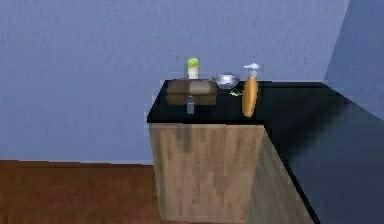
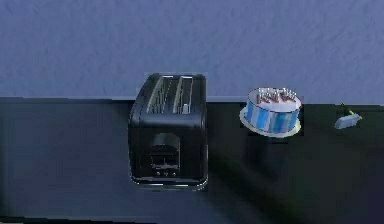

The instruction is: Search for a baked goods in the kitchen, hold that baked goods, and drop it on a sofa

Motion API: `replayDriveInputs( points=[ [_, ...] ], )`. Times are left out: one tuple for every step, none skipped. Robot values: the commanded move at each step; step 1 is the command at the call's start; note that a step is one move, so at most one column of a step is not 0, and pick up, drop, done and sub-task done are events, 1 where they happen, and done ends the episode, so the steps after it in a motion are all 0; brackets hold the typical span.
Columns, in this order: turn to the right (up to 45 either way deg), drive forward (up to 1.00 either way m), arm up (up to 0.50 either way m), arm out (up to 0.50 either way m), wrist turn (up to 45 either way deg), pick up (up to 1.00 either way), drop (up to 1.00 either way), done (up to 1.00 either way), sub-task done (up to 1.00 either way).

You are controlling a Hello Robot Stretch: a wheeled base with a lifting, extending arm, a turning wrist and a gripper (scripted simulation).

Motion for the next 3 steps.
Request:
replayDriveInputs(
  points=[
    [15.0,0.0,0.0,0.0,0.0,0.0,0.0,0.0,0.0],
    [0.0,0.2,0.0,0.0,0.0,0.0,0.0,0.0,0.0],
    [18.0,0.0,0.0,0.0,0.0,0.0,0.0,0.0,0.0]
  ],
)
